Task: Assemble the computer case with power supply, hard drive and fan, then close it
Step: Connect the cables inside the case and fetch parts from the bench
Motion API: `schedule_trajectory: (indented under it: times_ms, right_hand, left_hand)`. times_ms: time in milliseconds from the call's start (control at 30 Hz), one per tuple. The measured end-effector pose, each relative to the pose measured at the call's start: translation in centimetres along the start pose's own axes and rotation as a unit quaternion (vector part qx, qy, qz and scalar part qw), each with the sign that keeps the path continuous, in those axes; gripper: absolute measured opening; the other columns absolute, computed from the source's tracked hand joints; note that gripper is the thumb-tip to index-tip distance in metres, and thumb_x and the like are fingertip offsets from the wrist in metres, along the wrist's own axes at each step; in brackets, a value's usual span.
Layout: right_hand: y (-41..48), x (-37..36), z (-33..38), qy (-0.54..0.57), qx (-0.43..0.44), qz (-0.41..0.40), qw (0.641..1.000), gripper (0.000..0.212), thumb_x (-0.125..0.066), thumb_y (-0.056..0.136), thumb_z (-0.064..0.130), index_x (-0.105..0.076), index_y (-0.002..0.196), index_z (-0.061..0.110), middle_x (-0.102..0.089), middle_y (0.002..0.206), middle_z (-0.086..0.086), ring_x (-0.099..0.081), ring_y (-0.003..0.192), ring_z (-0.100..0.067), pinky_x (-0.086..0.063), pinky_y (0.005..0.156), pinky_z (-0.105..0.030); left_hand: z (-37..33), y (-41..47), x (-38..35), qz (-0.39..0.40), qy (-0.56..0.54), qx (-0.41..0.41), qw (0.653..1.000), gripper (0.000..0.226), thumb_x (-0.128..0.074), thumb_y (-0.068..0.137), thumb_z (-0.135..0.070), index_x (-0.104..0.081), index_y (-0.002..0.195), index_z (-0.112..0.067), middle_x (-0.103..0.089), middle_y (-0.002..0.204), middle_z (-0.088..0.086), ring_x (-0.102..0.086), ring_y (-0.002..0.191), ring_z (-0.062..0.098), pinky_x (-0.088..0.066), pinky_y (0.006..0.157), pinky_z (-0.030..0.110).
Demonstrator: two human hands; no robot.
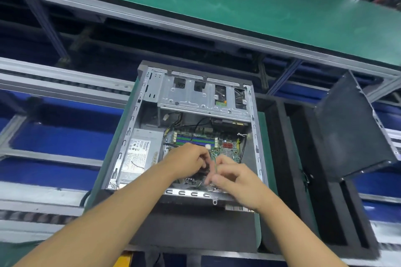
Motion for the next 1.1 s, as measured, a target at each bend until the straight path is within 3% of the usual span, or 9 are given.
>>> schedule_trajectory:
  times_ms: [167,267,400,500,567,633,767,900,1100]
  right_hand:
    - [0.9,1.6,-0.9,0.136,-0.030,-0.048,0.989,0.024,-0.060,0.095,0.025,-0.076,0.078,0.030,-0.056,0.073,0.007,-0.052,0.067,-0.014,-0.044,0.073,-0.025]
    - [1.9,1.8,-1.7,0.257,-0.067,-0.048,0.963,0.032,-0.055,0.101,0.013,-0.071,0.074,0.020,-0.050,0.059,-0.002,-0.048,0.054,-0.016,-0.045,0.060,-0.028]
    - [3.1,3.7,-2.5,0.354,-0.127,-0.141,0.916,0.020,-0.053,0.102,0.007,-0.061,0.084,0.007,-0.055,0.074,-0.010,-0.049,0.053,-0.015,-0.040,0.046,-0.027]
    - [3.3,4.3,-3.6,0.289,-0.193,-0.161,0.924,0.013,-0.053,0.104,0.007,-0.061,0.098,-0.001,-0.063,0.081,-0.012,-0.051,0.054,-0.014,-0.041,0.046,-0.027]
    - [3.2,4.0,-4.3,0.216,-0.241,-0.144,0.935,0.011,-0.051,0.103,0.001,-0.055,0.112,-0.003,-0.066,0.080,-0.011,-0.050,0.052,-0.012,-0.042,0.045,-0.024]
    - [3.3,3.7,-5.0,0.147,-0.274,-0.129,0.942,0.037,-0.049,0.099,-0.007,-0.039,0.130,0.011,-0.069,0.076,-0.009,-0.051,0.045,-0.011,-0.044,0.043,-0.024]
    - [4.1,2.9,-5.8,-0.016,-0.273,-0.084,0.958,0.063,-0.047,0.095,-0.007,-0.033,0.139,0.036,-0.075,0.086,-0.009,-0.061,0.050,-0.012,-0.051,0.048,-0.026]
    - [4.6,1.5,-6.9,-0.158,-0.303,0.027,0.940,0.026,-0.045,0.099,0.003,-0.060,0.116,0.015,-0.072,0.108,-0.013,-0.072,0.089,-0.026,-0.061,0.083,-0.043]
    - [4.1,0.3,-7.7,-0.293,-0.289,0.151,0.899,0.029,-0.049,0.097,0.000,-0.062,0.122,0.003,-0.067,0.120,-0.015,-0.066,0.109,-0.032,-0.056,0.095,-0.042]
  left_hand:
    - [-1.6,-1.2,0.3,0.053,-0.132,-0.018,0.990,0.051,-0.046,0.087,-0.006,-0.061,0.070,-0.051,-0.062,0.068,-0.029,-0.054,0.058,-0.007,-0.038,0.055,0.011]
    - [-2.0,-1.5,0.0,0.087,-0.222,0.017,0.971,0.036,-0.046,0.087,-0.007,-0.071,0.086,-0.032,-0.075,0.085,-0.008,-0.069,0.085,0.023,-0.053,0.082,0.040]
    - [-2.2,-1.6,-0.7,0.152,-0.213,0.016,0.965,0.031,-0.045,0.077,-0.028,-0.075,0.084,-0.026,-0.076,0.077,0.007,-0.059,0.101,0.052,-0.036,0.103,0.064]
    - [-1.6,-1.2,-1.1,0.145,-0.188,0.033,0.971,0.031,-0.044,0.080,-0.032,-0.075,0.081,-0.026,-0.072,0.065,0.006,-0.067,0.083,0.040,-0.046,0.096,0.054]
    - [-0.9,-0.7,-1.0,0.099,-0.149,0.054,0.982,0.030,-0.044,0.089,-0.023,-0.072,0.081,-0.031,-0.072,0.065,0.000,-0.066,0.062,0.020,-0.056,0.069,0.037]
    - [-0.5,-0.3,-0.8,0.060,-0.114,0.064,0.990,0.029,-0.047,0.095,-0.020,-0.068,0.083,-0.035,-0.070,0.064,-0.006,-0.064,0.056,0.015,-0.053,0.052,0.029]
    - [-0.3,0.1,-0.8,0.055,-0.058,0.045,0.996,0.026,-0.048,0.096,-0.020,-0.066,0.086,-0.037,-0.070,0.066,-0.009,-0.056,0.043,0.001,-0.040,0.045,0.012]
    - [-0.4,0.2,-0.8,0.054,-0.034,0.034,0.997,0.025,-0.049,0.096,-0.021,-0.068,0.089,-0.036,-0.069,0.066,-0.011,-0.054,0.044,-0.002,-0.034,0.046,0.010]
    - [0.1,0.2,-0.5,0.018,-0.017,0.054,0.998,0.023,-0.050,0.093,-0.024,-0.066,0.087,-0.039,-0.067,0.065,-0.018,-0.057,0.053,-0.005,-0.038,0.055,0.023]
Point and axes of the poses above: each hand's wrist, its own y-axis towards the middle knuckle, its own x-axis out of the back of the hand, z = x × y, the point moved 5 cm from there along y, towards the middle knuckle
